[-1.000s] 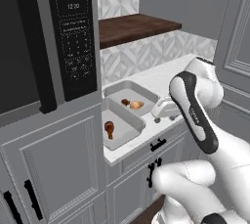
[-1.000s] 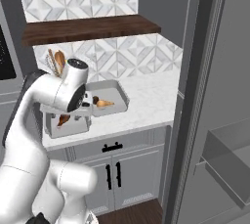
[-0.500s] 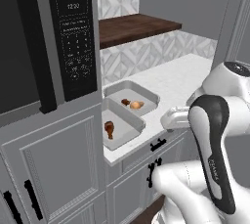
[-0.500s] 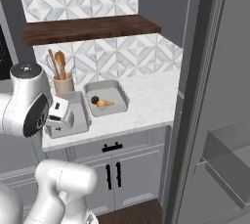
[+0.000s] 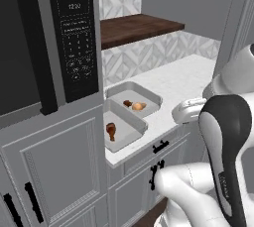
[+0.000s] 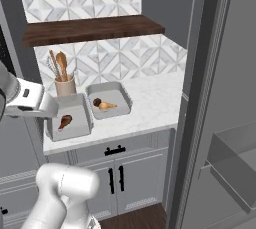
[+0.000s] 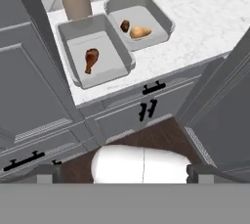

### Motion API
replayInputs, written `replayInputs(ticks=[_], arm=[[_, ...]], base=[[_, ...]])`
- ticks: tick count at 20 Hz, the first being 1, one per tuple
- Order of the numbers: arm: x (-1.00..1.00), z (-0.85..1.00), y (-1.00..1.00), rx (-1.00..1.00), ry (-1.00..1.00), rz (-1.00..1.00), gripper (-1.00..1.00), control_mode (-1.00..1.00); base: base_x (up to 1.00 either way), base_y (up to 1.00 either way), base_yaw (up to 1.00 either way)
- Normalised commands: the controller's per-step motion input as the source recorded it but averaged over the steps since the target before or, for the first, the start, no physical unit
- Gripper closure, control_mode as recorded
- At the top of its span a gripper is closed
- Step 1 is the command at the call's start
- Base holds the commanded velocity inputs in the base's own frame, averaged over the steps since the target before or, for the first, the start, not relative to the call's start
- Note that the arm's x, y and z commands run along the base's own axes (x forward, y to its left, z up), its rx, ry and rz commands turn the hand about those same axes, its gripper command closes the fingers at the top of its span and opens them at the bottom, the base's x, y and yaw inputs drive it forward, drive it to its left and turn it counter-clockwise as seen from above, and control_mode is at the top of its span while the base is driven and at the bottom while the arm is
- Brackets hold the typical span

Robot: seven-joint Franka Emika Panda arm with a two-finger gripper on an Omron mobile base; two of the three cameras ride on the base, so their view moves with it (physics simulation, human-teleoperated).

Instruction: Place one squash and one chicken drumstick in each tupperware on the nearby counter, to pack two identical lunches.

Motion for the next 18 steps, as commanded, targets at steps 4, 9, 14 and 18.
replayInputs(ticks=[4, 9, 14, 18], arm=[[-0.56, 0.17, 0.0, 0.01, -0.07, -0.17, -1.0, -1.0], [-0.06, 0.0, 0.0, 0.01, 0.0, -0.04, -1.0, 1.0], [0.0, 0.0, 0.0, 0.0, 0.0, 0.0, -1.0, 1.0], [0.0, 0.0, 0.0, 0.0, 0.0, 0.0, -1.0, 1.0]], base=[[0.0, 0.0, 0.0], [-0.37, 0.0, -0.14], [-0.87, -0.36, 0.02], [-1.0, -0.23, 0.17]])
